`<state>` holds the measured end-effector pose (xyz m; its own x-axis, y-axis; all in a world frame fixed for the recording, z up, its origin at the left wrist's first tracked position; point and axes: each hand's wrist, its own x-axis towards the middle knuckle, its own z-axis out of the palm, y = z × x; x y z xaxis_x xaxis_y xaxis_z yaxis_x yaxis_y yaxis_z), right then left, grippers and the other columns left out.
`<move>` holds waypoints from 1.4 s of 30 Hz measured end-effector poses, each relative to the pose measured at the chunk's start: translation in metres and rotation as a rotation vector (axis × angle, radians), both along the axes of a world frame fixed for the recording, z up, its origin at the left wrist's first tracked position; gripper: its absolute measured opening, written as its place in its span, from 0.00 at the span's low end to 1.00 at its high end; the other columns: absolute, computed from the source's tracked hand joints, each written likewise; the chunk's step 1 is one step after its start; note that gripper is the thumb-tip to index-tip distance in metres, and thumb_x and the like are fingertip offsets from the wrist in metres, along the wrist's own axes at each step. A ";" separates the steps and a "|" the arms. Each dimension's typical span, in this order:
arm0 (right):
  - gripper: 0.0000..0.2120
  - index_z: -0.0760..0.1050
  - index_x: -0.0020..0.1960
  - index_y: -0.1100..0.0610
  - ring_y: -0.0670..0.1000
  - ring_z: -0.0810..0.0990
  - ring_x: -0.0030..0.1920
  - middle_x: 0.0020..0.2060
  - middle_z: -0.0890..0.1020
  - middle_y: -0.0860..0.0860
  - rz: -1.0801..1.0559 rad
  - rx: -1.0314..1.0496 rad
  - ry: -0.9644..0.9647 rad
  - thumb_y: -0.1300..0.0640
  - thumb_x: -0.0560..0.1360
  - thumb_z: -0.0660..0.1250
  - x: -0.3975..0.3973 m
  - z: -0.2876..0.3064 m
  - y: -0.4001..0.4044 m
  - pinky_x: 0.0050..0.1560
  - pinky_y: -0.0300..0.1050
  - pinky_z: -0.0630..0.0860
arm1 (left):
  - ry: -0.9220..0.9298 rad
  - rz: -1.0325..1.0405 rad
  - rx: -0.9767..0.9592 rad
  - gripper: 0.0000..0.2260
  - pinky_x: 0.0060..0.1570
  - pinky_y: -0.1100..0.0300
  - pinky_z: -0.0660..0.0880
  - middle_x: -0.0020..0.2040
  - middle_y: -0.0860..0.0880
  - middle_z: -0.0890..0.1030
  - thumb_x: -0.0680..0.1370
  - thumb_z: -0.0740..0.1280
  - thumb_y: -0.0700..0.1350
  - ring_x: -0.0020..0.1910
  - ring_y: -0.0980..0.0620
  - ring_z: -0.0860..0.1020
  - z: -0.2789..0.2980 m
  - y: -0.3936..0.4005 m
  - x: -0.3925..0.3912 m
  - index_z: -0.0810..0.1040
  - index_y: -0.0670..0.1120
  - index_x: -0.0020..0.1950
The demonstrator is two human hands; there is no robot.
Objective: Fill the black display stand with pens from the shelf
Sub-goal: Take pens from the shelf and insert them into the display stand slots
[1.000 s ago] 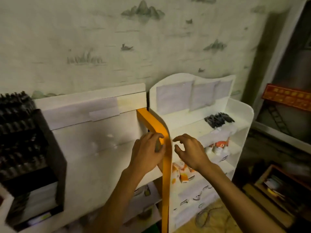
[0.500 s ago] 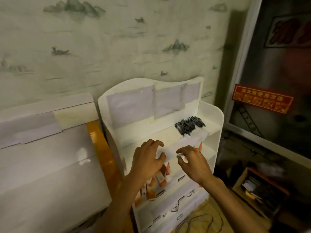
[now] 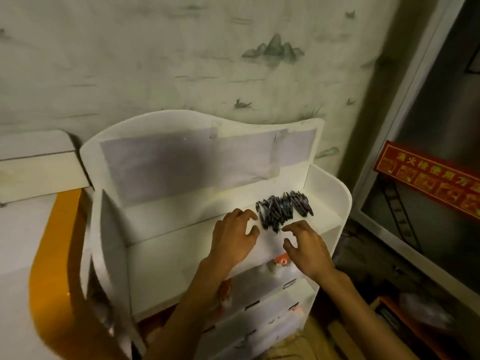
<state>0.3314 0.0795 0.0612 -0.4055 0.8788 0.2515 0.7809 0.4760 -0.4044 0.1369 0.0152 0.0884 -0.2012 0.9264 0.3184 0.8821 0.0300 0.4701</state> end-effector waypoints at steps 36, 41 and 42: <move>0.08 0.81 0.56 0.54 0.47 0.78 0.48 0.53 0.79 0.48 0.398 -0.153 0.068 0.57 0.79 0.67 0.028 -0.076 0.320 0.48 0.37 0.73 | -0.047 0.555 -0.530 0.27 0.61 0.45 0.68 0.62 0.44 0.77 0.79 0.55 0.64 0.61 0.42 0.74 -0.147 0.283 0.052 0.71 0.46 0.67; 0.07 0.81 0.54 0.54 0.47 0.78 0.46 0.50 0.80 0.48 0.412 -0.144 0.065 0.58 0.78 0.67 0.033 -0.086 0.328 0.46 0.40 0.75 | -0.099 0.575 -0.519 0.24 0.60 0.46 0.67 0.60 0.45 0.78 0.78 0.57 0.62 0.59 0.43 0.74 -0.152 0.293 0.057 0.73 0.46 0.63; 0.06 0.81 0.53 0.55 0.47 0.78 0.45 0.49 0.80 0.49 0.411 -0.138 0.062 0.58 0.78 0.67 0.035 -0.088 0.328 0.46 0.41 0.76 | -0.102 0.574 -0.526 0.24 0.59 0.46 0.68 0.58 0.45 0.78 0.77 0.58 0.62 0.57 0.44 0.75 -0.150 0.296 0.057 0.74 0.45 0.61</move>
<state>0.3660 0.4080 -0.0269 -0.7166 0.6745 0.1778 0.5099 0.6804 -0.5263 0.1940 0.3110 -0.0619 -0.6984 0.6929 -0.1792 0.6145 0.7089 0.3461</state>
